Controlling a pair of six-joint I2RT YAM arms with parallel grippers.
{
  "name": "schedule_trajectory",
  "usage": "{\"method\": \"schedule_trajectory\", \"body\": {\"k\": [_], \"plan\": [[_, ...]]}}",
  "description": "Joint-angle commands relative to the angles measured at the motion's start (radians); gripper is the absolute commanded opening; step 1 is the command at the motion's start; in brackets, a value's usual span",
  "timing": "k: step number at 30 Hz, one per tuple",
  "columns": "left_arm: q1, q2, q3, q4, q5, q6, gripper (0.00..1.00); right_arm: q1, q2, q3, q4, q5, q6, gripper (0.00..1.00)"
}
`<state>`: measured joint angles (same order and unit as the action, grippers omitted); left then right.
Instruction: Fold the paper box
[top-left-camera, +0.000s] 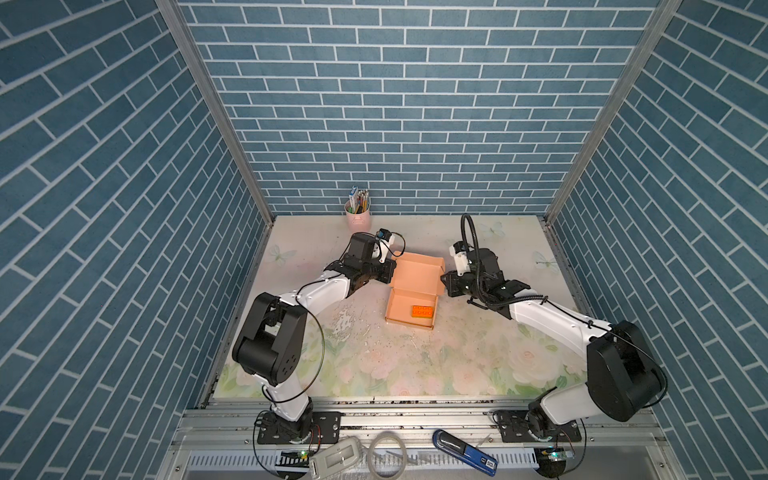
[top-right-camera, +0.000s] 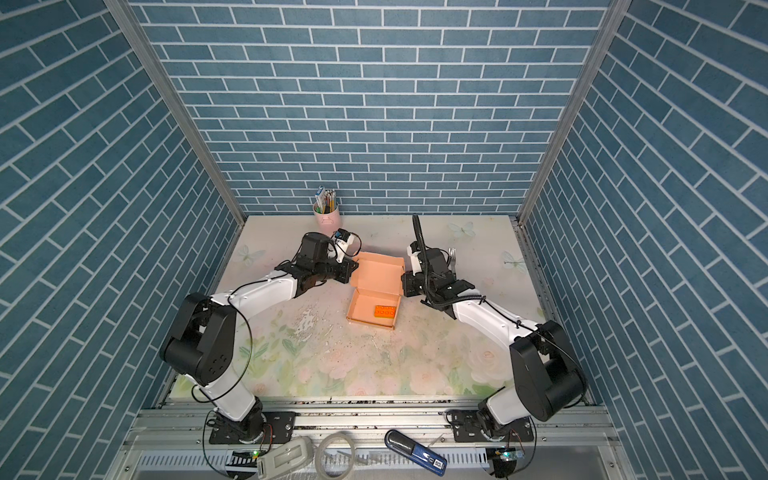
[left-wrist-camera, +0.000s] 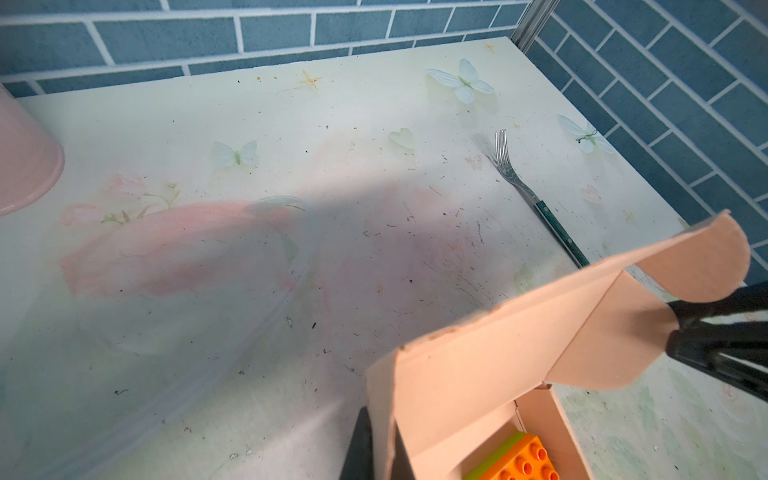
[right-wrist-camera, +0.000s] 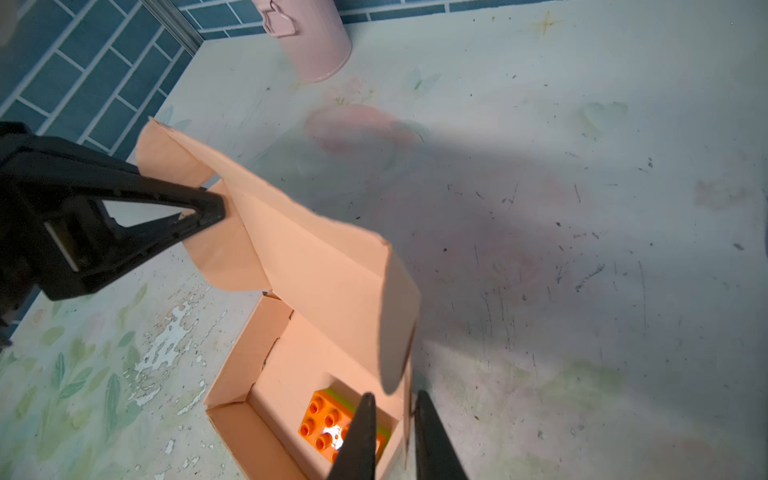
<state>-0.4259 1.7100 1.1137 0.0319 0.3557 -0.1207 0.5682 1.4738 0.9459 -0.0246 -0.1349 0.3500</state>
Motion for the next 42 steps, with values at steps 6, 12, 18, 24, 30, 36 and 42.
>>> {"method": "schedule_trajectory", "body": {"k": [6,12,18,24,30,36,42], "plan": [[-0.008,-0.039,-0.018,0.01,-0.007,-0.01,0.0,-0.006,0.057,0.066,-0.027,0.024,-0.035,0.2],[-0.008,-0.044,-0.018,0.015,-0.016,-0.02,0.0,-0.007,0.087,0.09,-0.048,0.041,-0.028,0.1],[-0.011,-0.058,-0.028,0.037,-0.044,-0.053,0.0,-0.007,0.105,0.117,-0.048,0.082,-0.025,0.0],[-0.037,-0.073,-0.041,0.071,-0.151,-0.091,0.0,-0.007,0.136,0.162,-0.042,0.114,0.0,0.0],[-0.079,-0.073,-0.033,0.082,-0.334,-0.148,0.01,-0.004,0.167,0.203,-0.034,0.208,0.07,0.0],[-0.106,-0.068,-0.04,0.13,-0.467,-0.196,0.01,-0.001,0.184,0.206,0.033,0.278,0.123,0.0],[-0.126,-0.082,-0.071,0.206,-0.575,-0.213,0.01,0.011,0.189,0.186,0.113,0.337,0.143,0.0]]}}
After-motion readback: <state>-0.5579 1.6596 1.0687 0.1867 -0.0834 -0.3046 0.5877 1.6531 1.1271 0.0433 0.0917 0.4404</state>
